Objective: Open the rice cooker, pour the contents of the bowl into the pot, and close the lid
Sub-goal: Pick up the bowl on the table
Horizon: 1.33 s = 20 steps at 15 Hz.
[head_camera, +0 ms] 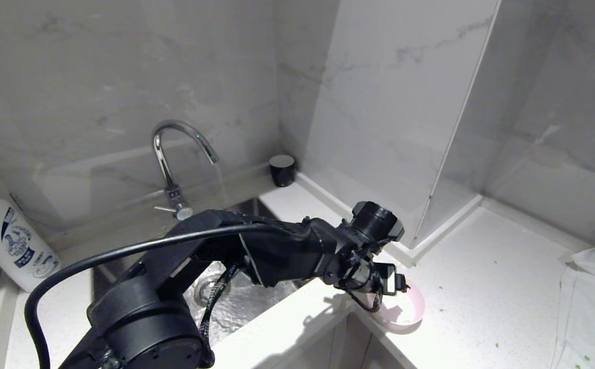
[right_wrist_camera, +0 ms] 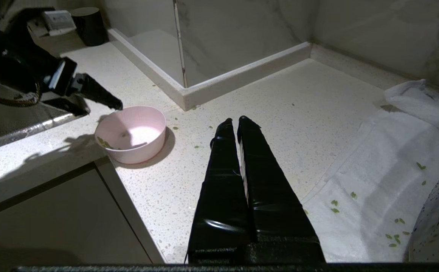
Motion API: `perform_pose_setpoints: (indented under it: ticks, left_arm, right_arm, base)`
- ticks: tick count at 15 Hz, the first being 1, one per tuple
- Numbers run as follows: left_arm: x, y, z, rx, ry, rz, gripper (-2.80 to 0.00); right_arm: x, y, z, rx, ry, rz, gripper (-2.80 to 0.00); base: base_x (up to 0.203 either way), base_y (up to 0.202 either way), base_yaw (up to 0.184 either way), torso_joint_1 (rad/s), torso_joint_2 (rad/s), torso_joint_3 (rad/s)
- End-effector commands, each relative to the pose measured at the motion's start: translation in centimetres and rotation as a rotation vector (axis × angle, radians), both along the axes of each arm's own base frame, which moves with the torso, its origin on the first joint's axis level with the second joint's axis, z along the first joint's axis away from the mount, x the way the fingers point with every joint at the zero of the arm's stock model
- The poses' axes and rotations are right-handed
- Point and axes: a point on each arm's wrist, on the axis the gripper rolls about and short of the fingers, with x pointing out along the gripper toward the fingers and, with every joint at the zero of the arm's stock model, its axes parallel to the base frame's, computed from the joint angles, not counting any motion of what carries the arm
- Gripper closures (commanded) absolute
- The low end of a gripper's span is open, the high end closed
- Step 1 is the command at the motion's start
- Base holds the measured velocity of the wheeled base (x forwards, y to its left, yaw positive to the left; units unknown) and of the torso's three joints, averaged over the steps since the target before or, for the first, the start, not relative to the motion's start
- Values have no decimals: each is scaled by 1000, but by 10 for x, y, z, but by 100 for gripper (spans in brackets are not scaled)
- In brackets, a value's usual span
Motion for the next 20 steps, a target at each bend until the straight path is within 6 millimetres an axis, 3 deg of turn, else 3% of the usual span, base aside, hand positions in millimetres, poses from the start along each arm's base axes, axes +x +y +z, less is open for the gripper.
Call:
perform_pose_setpoints:
  ticks: [1,7,11,12,20]
  left_arm:
    - [-2,-6,-20,33,23,-7,-280]
    - [13,-3,-47,81,26,20,-280]
    - [13,-3,-47,83,25,18,-280]
    - [12,-3,-47,82,25,15,0]
    - [13,-3,-45,74,23,20,0]
  right_arm:
    - [0,0,0,0,1,0,0]
    - [0,0,0,0,1,0,0]
    - [0,0,0,0,1,0,0]
    - [0,0,0,0,2,0,0]
    - [0,0,0,0,1,0,0]
  base:
    - [0,0,0,0,0,0]
    - [0,0,0,0,0,0]
    - [0,0,0,0,0,0]
    - [0,0,0,0,0,0]
    - [0,0,0,0,0,0]
